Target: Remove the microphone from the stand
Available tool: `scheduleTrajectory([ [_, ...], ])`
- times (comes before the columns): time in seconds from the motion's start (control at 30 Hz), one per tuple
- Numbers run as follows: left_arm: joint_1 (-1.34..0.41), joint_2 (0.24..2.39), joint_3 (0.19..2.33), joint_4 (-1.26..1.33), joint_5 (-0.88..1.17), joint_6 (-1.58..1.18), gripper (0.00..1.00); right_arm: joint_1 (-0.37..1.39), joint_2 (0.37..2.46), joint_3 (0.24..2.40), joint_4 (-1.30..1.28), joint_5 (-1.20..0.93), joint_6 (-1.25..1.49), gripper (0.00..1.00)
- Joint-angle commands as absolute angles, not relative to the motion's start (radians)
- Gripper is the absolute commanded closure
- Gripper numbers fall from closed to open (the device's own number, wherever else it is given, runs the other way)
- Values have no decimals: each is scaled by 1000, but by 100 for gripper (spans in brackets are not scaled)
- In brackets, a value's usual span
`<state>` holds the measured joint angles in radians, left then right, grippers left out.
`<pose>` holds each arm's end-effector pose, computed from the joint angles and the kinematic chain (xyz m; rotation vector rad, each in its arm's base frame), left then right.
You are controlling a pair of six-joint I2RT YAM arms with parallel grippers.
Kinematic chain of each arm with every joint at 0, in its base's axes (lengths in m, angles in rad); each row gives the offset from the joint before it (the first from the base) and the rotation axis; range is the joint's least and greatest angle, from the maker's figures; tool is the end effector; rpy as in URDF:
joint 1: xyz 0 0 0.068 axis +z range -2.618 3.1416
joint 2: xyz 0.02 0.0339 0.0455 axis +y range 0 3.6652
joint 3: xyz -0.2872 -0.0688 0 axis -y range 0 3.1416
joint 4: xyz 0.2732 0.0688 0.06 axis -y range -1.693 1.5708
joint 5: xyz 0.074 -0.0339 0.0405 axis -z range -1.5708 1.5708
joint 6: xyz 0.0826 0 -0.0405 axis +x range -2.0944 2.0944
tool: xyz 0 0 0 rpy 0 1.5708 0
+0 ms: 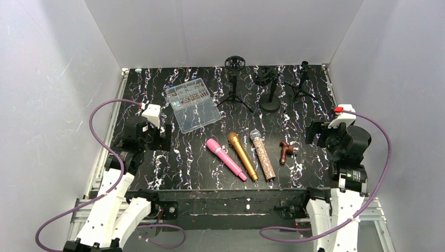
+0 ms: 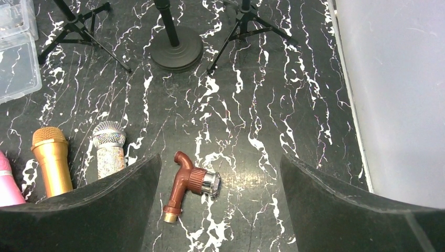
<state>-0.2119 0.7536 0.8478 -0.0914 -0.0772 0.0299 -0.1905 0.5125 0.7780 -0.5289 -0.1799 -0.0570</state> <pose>0.2294 -0.0428 0.3959 0.1288 1.5633 -0.0826 0.1673 -0.0172 0.3435 -0.0041 1.8299 -0.0092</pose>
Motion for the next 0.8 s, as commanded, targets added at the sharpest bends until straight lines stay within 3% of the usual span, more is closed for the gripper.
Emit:
scheduleTrajectory([
  [0.0,-205,741,865,-143,-63,23,2,-198,530,831,-514,-202,-53,9],
  [0.77,-196,736,862,-163,-44,13,2,-199,548,835,-513,-218,-48,9],
])
